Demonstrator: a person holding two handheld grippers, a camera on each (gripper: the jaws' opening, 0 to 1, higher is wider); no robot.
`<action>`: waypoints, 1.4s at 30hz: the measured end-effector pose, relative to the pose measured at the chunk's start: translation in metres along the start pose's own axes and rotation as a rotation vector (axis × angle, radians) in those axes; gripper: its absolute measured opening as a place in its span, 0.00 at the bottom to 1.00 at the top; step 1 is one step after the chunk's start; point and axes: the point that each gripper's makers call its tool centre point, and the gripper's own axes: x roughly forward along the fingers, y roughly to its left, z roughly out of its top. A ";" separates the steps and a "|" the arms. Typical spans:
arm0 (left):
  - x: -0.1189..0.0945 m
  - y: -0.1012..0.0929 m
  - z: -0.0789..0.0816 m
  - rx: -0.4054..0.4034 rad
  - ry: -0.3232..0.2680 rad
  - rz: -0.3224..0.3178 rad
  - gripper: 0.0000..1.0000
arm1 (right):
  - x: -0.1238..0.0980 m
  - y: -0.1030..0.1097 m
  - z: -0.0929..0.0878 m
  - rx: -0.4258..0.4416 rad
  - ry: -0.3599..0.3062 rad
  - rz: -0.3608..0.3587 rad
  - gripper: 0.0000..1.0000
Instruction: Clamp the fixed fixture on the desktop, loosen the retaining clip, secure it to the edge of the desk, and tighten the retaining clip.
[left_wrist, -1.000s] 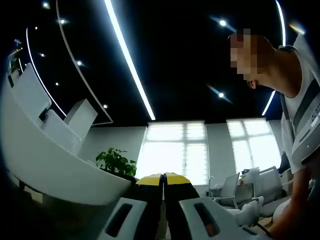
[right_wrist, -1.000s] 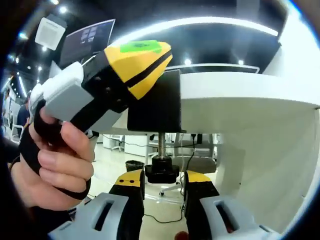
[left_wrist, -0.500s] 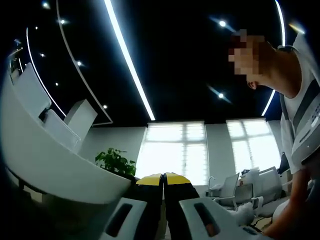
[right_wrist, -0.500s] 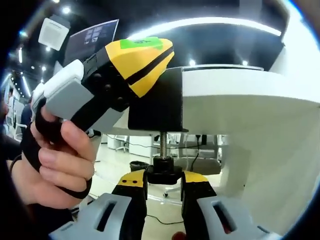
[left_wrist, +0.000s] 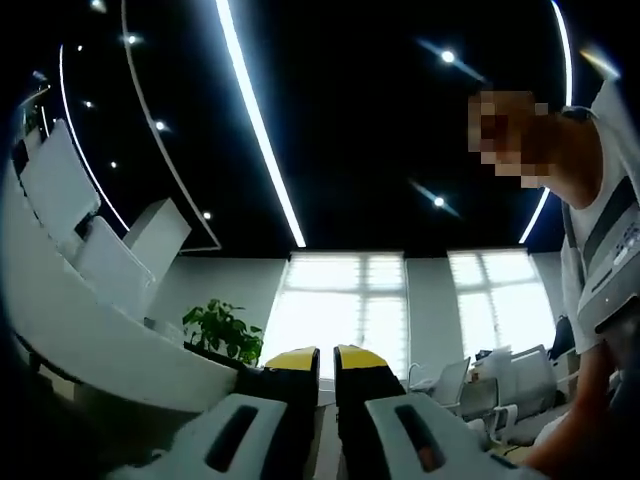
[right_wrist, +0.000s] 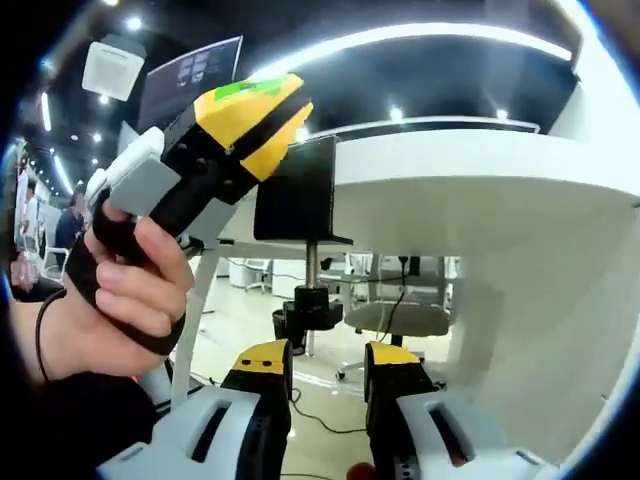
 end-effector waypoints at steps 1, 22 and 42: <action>0.001 -0.002 0.002 0.007 0.003 0.004 0.07 | -0.004 0.002 -0.001 0.004 0.004 -0.005 0.28; -0.014 -0.044 0.058 0.070 -0.044 0.008 0.08 | -0.063 0.039 0.086 -0.100 -0.094 -0.030 0.28; -0.022 -0.068 0.109 0.264 0.102 0.018 0.12 | -0.072 0.034 0.206 -0.269 -0.279 0.011 0.28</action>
